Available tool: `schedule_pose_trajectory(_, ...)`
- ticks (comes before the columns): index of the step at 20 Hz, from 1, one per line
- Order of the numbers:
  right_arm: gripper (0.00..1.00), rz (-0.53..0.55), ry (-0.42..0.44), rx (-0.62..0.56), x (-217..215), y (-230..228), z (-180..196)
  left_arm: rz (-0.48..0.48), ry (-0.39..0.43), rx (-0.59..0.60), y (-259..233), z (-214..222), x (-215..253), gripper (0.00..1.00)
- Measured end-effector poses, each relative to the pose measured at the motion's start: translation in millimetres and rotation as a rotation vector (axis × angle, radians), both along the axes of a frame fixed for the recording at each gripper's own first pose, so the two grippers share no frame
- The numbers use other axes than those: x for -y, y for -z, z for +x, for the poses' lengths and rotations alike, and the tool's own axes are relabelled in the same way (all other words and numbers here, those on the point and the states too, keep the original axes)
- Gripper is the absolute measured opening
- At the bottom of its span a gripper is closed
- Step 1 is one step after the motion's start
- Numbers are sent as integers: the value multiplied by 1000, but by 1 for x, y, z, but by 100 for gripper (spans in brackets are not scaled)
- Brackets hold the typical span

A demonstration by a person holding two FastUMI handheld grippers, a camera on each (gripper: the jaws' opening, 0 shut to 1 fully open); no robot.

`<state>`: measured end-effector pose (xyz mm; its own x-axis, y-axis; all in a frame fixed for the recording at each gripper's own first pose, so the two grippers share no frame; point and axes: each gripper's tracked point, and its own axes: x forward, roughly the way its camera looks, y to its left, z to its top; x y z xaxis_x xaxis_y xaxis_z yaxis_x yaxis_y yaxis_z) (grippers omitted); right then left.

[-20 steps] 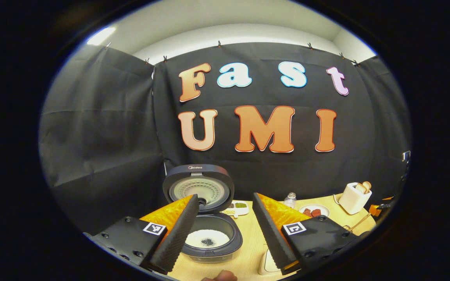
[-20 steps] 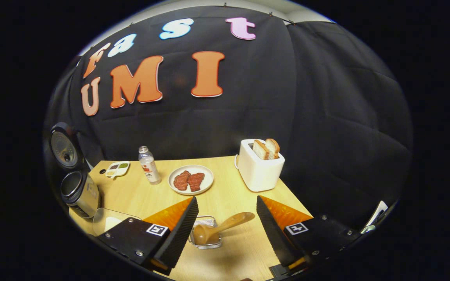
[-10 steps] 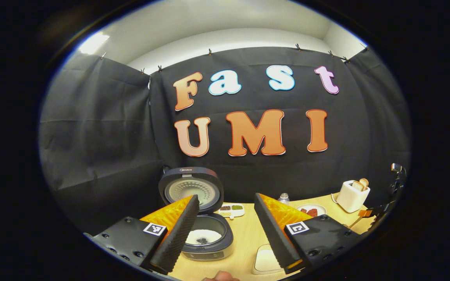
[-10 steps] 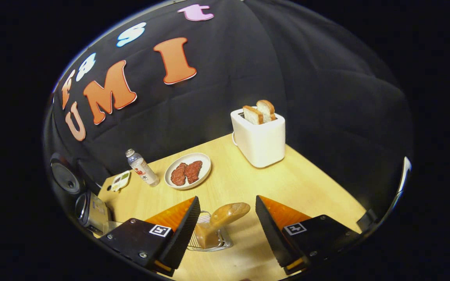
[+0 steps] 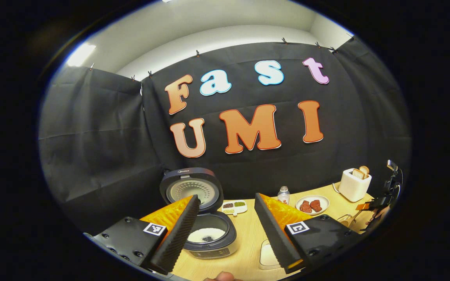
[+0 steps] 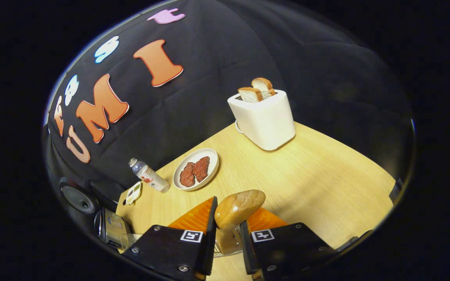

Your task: Close the left gripper, press the button to open the rice cooker; take a wooden spoon from the chopstick holder with the right hand, scoop a spoonful of rice and pour it into the rice cooker, then put the wooden spoon back into the chopstick holder.

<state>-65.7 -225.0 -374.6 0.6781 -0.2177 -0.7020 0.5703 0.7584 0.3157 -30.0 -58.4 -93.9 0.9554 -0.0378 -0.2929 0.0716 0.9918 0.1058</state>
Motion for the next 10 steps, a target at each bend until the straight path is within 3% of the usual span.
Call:
schedule_pose_trajectory(2, 22, -4, 6, 0, -2, 1, 1, -12, 0, -5, 1, 0, -1, 95)
schedule_pose_trajectory(3, 25, -4, 2, 0, -7, -1, 3, -19, -1, -6, 2, 0, -4, 95)
schedule_pose_trajectory(6, 17, -10, -6, -14, -17, -4, 8, -43, -18, -5, 3, 1, -8, 94)
schedule_pose_trajectory(10, 16, -28, -1, -69, -20, -2, 14, -73, -48, -5, 6, -4, -20, 94)
